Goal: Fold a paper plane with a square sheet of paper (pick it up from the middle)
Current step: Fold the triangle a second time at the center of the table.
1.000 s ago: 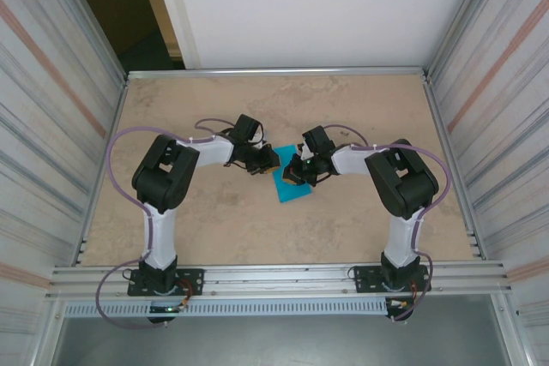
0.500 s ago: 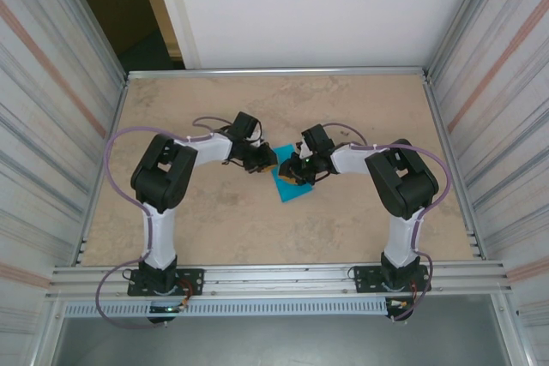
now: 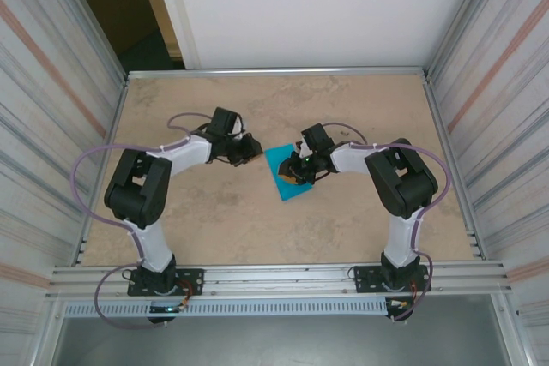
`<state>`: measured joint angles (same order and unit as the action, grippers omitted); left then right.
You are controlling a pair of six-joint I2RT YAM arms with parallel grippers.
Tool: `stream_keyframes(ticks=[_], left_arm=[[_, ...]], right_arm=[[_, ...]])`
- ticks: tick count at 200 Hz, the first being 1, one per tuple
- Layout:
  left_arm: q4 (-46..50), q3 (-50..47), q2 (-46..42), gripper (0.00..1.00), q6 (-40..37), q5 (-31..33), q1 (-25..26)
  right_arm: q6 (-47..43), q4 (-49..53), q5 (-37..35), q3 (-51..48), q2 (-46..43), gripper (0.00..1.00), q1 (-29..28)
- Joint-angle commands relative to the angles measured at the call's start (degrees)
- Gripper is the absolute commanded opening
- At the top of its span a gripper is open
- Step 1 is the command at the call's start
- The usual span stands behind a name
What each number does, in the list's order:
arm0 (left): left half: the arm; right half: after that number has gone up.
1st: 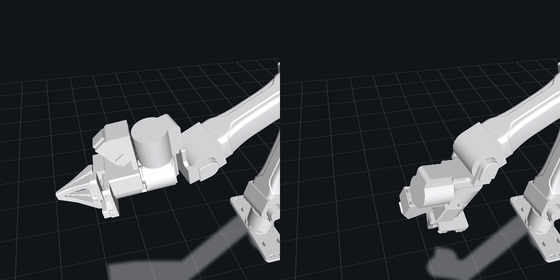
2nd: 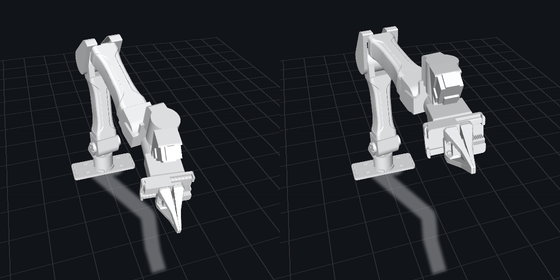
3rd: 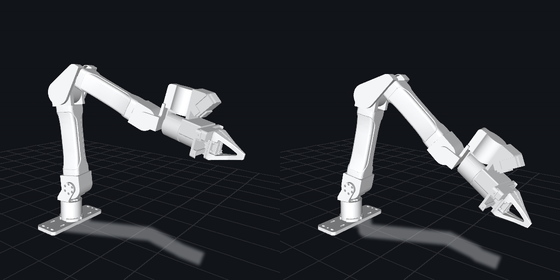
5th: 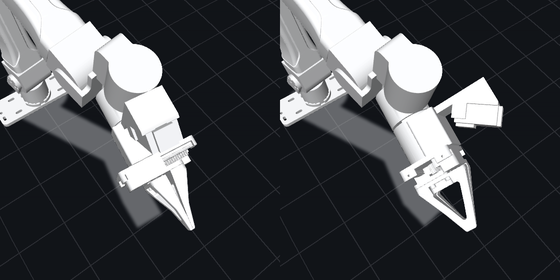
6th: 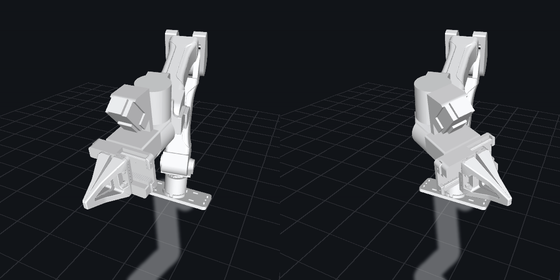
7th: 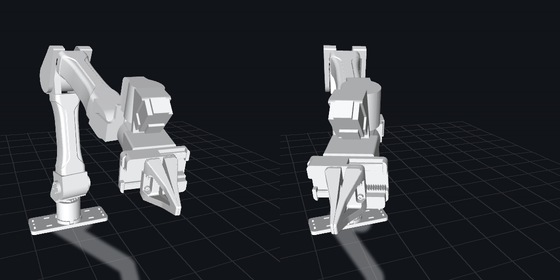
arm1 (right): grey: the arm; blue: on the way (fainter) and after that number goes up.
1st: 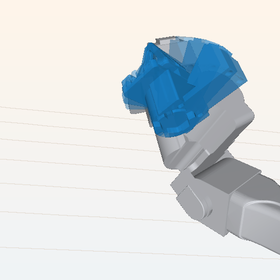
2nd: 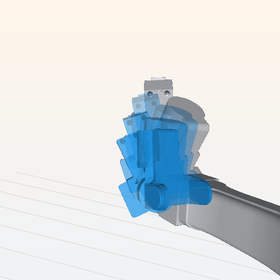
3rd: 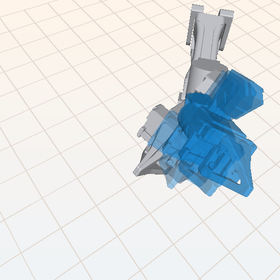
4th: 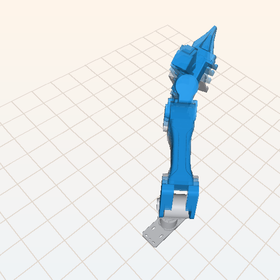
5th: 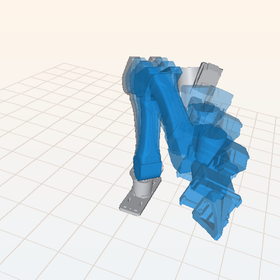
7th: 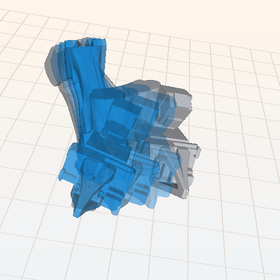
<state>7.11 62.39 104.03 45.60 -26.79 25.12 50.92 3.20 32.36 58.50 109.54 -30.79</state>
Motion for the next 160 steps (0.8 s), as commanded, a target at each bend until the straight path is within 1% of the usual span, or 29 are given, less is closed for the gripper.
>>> stream_keyframes(ticks=[1,18,43,79,141,160], left_arm=[[-2.3,-2.1,-1.6,0.12,1.6,-1.9,3.0],[-2.9,-2.3,-1.2,0.1,1.8,-2.2,5.3],[-2.4,-2.0,-0.4,0.06,1.7,-1.2,7.7],[-0.6,-1.1,2.3,0.0,1.3,0.7,9.8],[3.1,1.7,5.3,0.0,-0.6,4.3,10.2],[3.6,2.5,6.0,0.0,-1.0,4.4,10.2]], right_arm=[[-0.3,5.3,-2.7,0.0,1.9,0.18,-0.2],[-0.6,6.5,-3.2,0.1,2.1,0.08,-0.2],[-0.9,7.6,-3.7,0.3,2.3,0.0,-0.2],[-0.8,8.0,-4.0,0.3,2.4,0.0,-0.3],[-0.8,7.6,-3.7,0.1,2.3,0.0,-0.3],[-0.7,7.4,-3.6,0.1,2.2,0.0,-0.3]])
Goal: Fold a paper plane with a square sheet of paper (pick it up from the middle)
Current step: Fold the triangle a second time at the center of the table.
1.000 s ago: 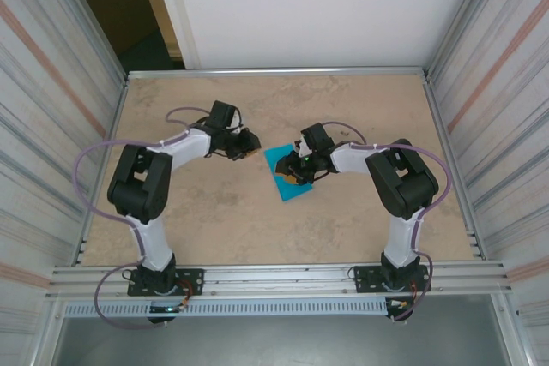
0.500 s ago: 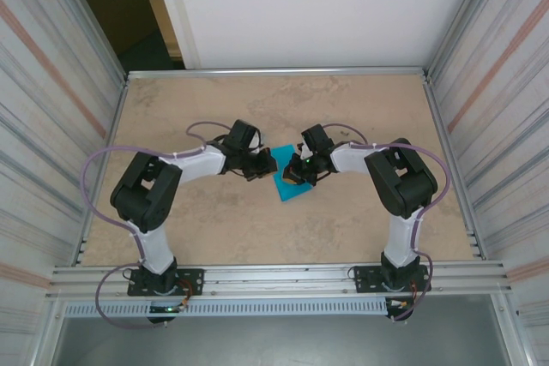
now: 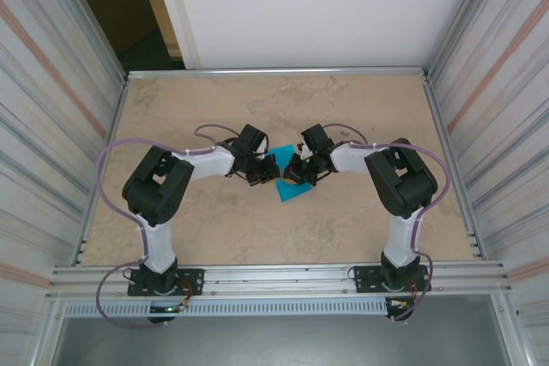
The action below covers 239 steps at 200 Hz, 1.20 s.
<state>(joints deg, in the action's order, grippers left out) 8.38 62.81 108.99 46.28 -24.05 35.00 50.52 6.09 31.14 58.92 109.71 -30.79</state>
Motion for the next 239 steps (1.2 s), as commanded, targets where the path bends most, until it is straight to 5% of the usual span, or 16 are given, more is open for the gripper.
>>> stream_keyframes(ticks=[1,94,159,239], left_arm=[[2.3,2.1,1.2,0.0,-1.7,1.6,0.3],[6.7,3.0,3.2,0.0,-2.7,3.6,0.3],[9.2,3.4,4.0,0.0,-4.2,5.0,0.3],[10.0,4.9,4.9,0.0,-5.5,4.5,0.3]], right_arm=[[-0.3,4.5,-2.4,-0.3,2.0,0.0,-0.3],[-0.2,3.4,-0.8,0.0,1.2,0.0,-0.3],[-5.1,5.0,-0.6,0.5,-7.1,0.0,0.3],[-8.7,4.5,1.4,1.5,-0.8,0.0,2.5]])
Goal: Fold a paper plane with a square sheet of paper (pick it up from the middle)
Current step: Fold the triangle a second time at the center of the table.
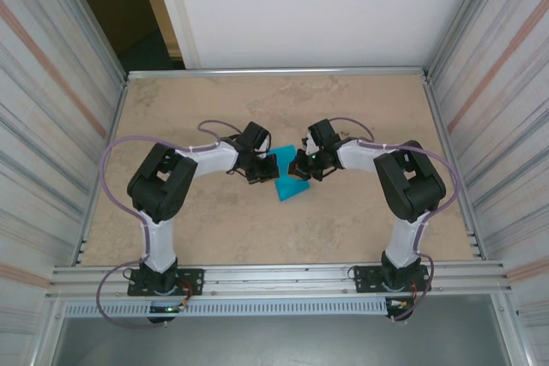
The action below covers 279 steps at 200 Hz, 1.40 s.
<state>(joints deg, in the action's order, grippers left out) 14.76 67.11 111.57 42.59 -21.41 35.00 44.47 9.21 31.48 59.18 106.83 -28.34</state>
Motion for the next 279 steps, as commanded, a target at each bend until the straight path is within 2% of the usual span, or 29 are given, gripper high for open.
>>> stream_keyframes(ticks=[1,54,82,108,146,181,279], left_arm=[[3.7,0.6,2.3,0.0,-1.8,1.8,0.3],[3.8,3.9,1.8,0.0,-1.9,1.0,-0.1],[2.0,4.8,-1.5,0.01,-1.3,-1.0,0.0],[-1.9,1.5,-6.1,0.09,1.1,-3.5,1.1],[-7.1,-6.0,-8.8,0.06,6.0,-5.6,4.7],[-7.7,-7.2,-7.4,0.03,6.5,-6.3,6.4],[-4.0,-5.2,-3.6,0.02,3.3,-5.2,6.4]], right_arm=[[-2.6,1.4,1.0,1.2,2.2,0.0,0.1],[0.1,-0.8,-2.2,-3.6,4.3,0.0,1.3],[1.5,-2.0,-4.3,-5.9,5.2,0.0,1.4],[2.1,-2.4,-6.2,-7.2,5.4,0.0,1.3],[2.7,-2.9,-7.2,-7.9,5.4,0.0,1.3],[2.8,-3.0,-7.0,-7.9,5.7,0.0,1.2],[2.6,-2.6,-6.6,-7.7,6.2,0.0,1.2]])
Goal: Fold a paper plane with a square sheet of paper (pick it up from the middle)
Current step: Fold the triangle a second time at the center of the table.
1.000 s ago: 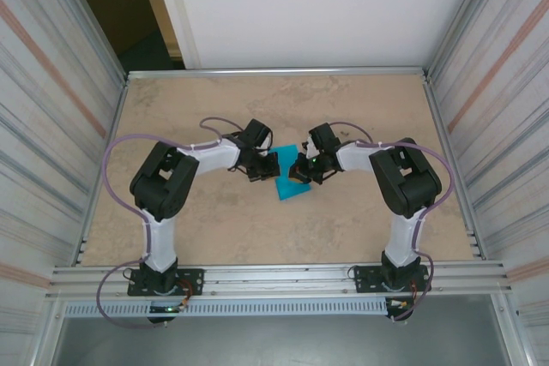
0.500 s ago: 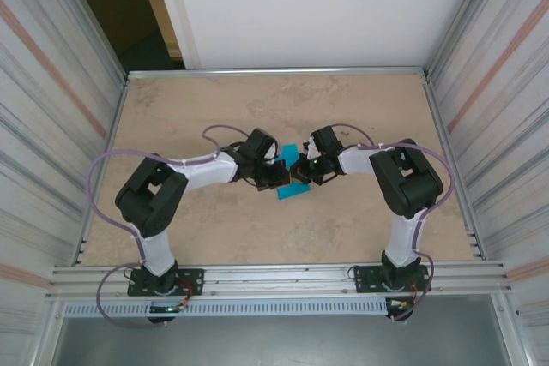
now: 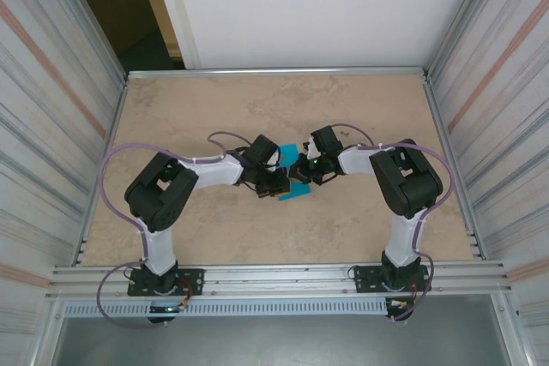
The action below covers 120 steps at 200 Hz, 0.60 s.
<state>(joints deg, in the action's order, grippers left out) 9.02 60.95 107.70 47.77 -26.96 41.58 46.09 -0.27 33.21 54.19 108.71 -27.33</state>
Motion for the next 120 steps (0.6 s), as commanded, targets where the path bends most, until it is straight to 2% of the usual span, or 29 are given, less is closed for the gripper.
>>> stream_keyframes(ticks=[1,120], left_arm=[[1.7,1.0,0.2,0.02,-1.9,0.3,-0.2],[-4.9,-5.2,1.0,0.02,0.5,-1.4,-1.0]], right_arm=[[1.0,6.9,-8.4,-2.6,4.4,0.0,0.2],[0.7,7.3,-7.9,-2.6,4.9,0.0,0.5]])
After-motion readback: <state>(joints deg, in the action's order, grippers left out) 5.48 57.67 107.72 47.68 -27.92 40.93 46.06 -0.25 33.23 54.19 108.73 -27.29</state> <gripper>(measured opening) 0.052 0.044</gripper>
